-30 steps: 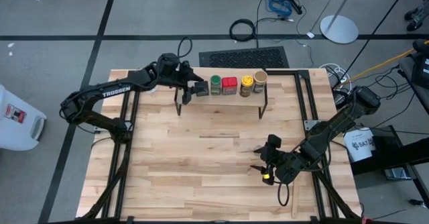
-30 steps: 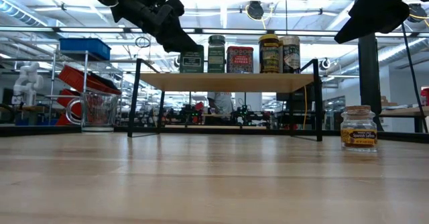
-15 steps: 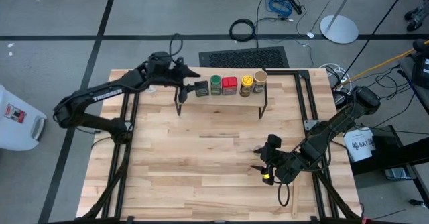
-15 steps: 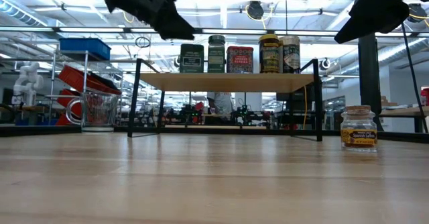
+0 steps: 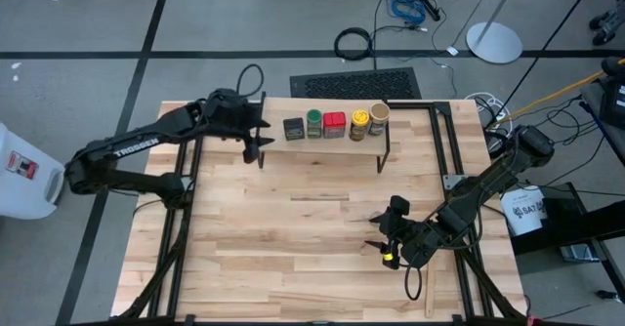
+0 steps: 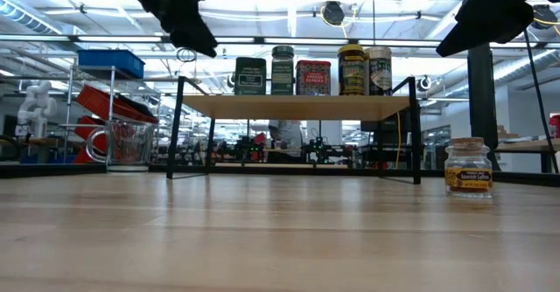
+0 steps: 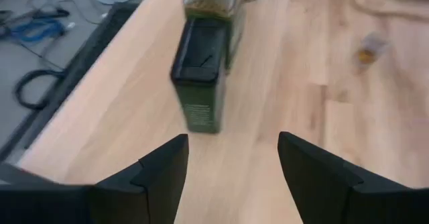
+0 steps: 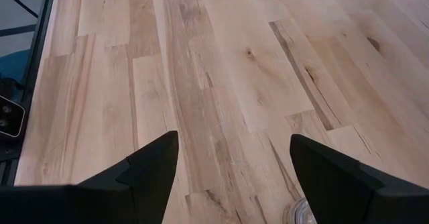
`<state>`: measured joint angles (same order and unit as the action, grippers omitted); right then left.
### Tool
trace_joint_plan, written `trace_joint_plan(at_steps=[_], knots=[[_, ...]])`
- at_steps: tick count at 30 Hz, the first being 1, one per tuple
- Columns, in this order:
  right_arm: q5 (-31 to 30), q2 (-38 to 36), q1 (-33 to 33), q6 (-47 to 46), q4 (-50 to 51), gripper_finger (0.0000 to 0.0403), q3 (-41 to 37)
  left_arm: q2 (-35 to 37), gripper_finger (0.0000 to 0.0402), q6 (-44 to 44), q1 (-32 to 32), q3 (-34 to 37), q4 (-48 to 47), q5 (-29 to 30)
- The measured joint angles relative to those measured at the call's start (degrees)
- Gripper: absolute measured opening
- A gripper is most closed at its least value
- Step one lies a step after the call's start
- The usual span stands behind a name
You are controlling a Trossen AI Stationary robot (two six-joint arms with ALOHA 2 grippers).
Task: Shelf spices
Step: Put the black seasoning can on the shelf
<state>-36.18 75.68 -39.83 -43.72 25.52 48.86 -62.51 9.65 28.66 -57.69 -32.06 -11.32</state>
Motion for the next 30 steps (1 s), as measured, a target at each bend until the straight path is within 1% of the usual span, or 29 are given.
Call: trace_joint_plan(at_steps=[2, 4, 10, 15, 20, 25, 30], knots=[[0.0, 0.0, 0.0, -0.3, 0.0, 0.0274, 0.0, -0.7, 0.0234, 1.2, -1.0, 0.0, 0.2, 2.7], [0.0, 0.0, 0.0, -0.4, 0.0, 0.0274, 0.0, -1.6, 0.0223, 1.6, -1.8, 0.0, 1.3, 3.8], [0.0, 0.0, 0.0, -0.4, 0.0, 0.0274, 0.0, -4.3, 0.0170, 2.8, -2.5, 0.0, 4.0, 8.8], [0.0, 0.0, 0.0, -0.4, 0.0, 0.0274, 0.0, -6.3, 0.0129, 3.1, -2.5, 0.0, 5.7, 8.8], [0.0, 0.0, 0.0, -0.4, 0.0, 0.0274, 0.0, -8.8, 0.0101, 3.1, -2.6, 0.0, 7.9, 8.8], [0.0, 0.0, 0.0, -0.4, 0.0, 0.0274, 0.0, -10.8, 0.0085, 3.2, -2.6, 0.0, 9.3, 8.7], [0.0, 0.0, 0.0, -0.4, 0.0, 0.0274, 0.0, -11.1, 0.0081, 3.3, -2.6, 0.0, 10.2, 8.6]])
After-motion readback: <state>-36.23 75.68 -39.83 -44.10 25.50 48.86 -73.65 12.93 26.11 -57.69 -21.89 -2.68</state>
